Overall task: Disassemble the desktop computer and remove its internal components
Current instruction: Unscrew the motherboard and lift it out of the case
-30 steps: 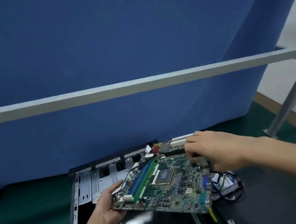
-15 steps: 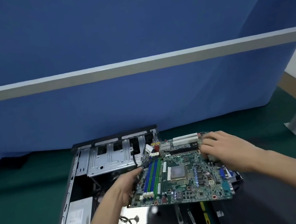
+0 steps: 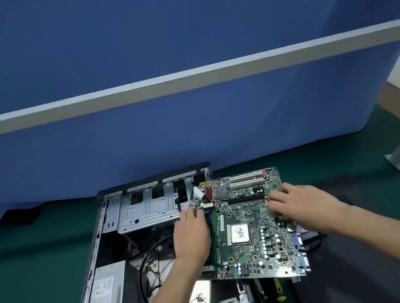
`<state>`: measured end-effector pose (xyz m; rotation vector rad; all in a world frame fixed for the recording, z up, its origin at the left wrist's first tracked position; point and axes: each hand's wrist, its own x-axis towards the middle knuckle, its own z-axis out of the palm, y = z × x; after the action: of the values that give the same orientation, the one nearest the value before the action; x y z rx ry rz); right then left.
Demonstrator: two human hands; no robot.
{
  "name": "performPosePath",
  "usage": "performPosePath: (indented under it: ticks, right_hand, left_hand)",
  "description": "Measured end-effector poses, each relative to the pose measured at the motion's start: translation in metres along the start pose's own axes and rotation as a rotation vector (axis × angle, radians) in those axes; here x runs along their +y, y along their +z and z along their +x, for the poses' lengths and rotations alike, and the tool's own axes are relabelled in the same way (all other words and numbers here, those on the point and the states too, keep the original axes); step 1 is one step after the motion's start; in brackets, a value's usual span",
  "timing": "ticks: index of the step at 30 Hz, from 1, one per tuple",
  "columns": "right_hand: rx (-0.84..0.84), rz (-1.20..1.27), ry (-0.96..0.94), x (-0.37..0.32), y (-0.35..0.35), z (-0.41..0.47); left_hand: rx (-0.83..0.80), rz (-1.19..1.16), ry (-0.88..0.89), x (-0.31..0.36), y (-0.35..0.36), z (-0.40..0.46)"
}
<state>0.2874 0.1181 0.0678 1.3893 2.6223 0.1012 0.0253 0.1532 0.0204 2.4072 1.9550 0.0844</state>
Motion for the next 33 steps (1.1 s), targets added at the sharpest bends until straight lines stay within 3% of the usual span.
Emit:
performPosePath:
  ticks: [4, 9, 11, 14, 18, 20, 24, 30, 33]
  right_hand:
    - [-0.014, -0.019, -0.031, 0.001, -0.001, -0.001]
    - [-0.052, -0.045, -0.053, 0.000, 0.001, -0.002]
    - [-0.065, -0.042, -0.037, -0.001, 0.002, -0.001]
    - [-0.107, -0.042, -0.014, -0.002, 0.004, 0.001]
    - [-0.127, -0.056, -0.006, -0.001, 0.004, 0.001]
    - [-0.117, -0.057, -0.003, -0.001, 0.004, 0.003]
    - [-0.124, -0.076, -0.001, -0.003, 0.001, 0.002]
    - [-0.055, -0.149, -0.040, -0.009, -0.017, 0.002]
    - [-0.118, -0.153, -0.029, -0.010, -0.017, 0.004]
  left_hand:
    - [-0.074, 0.006, 0.086, 0.001, 0.001, 0.012]
    - [-0.131, -0.232, 0.219, -0.019, -0.001, 0.015]
    - [-0.081, -0.560, 0.071, -0.026, -0.001, 0.011]
    - [0.091, -1.020, -0.388, -0.041, -0.006, 0.013]
    - [0.220, -0.936, -0.555, -0.066, -0.008, 0.016]
    - [0.199, -0.855, -0.575, -0.070, -0.008, 0.018]
    - [-0.030, -0.479, -0.480, -0.062, -0.011, 0.028]
    - [0.008, -0.392, -0.289, -0.023, -0.023, 0.060]
    - [-0.023, -0.232, -0.242, -0.016, -0.019, 0.077]
